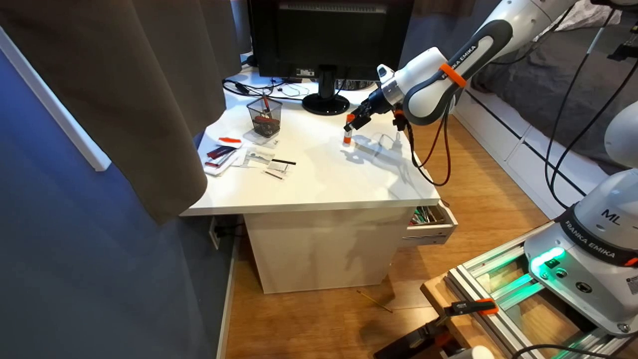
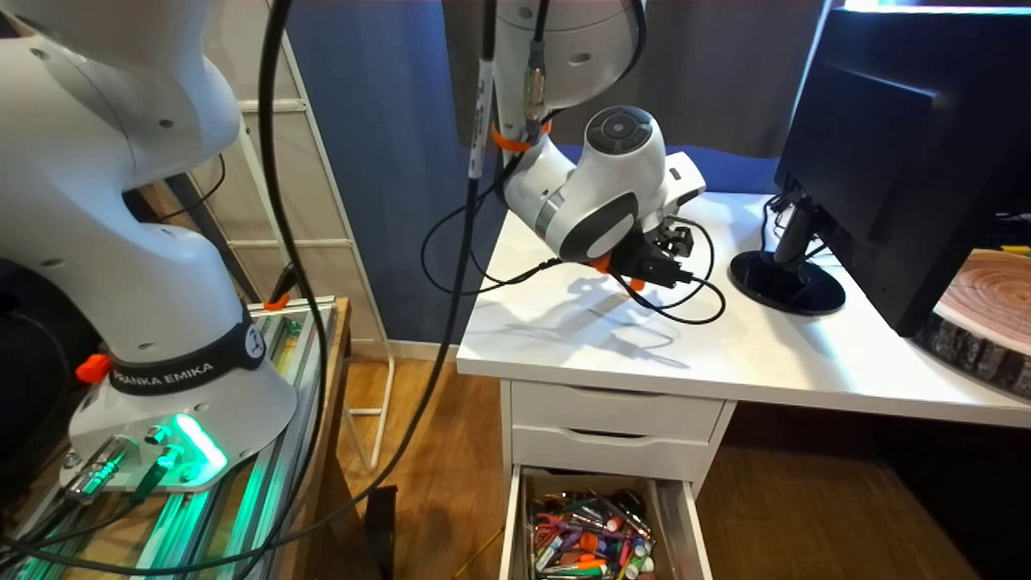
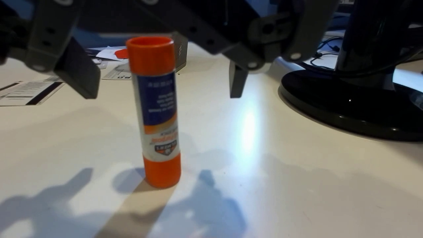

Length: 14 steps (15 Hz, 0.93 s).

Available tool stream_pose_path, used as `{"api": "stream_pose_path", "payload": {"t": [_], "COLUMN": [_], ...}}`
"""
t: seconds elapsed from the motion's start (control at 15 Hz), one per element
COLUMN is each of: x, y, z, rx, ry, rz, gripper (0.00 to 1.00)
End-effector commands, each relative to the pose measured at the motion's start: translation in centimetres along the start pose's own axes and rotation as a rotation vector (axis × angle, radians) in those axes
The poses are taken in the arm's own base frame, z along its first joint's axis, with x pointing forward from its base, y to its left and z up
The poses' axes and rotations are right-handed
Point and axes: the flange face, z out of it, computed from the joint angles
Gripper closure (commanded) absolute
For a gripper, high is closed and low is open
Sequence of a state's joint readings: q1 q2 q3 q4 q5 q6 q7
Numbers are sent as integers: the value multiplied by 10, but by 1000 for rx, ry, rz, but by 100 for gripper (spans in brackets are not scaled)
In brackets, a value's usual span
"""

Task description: Place the stick of glue upright on the desk

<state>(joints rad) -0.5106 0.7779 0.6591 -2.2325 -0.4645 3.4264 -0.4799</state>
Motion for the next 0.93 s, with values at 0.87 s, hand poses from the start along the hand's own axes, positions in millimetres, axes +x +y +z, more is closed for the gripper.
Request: {"api": "stream_pose_path", "payload": {"t": [0.87], "x": [-6], "y": [13], "z": [-67], "rx": [73], "ry": [-269], "rz": [95], "gripper": [0]}}
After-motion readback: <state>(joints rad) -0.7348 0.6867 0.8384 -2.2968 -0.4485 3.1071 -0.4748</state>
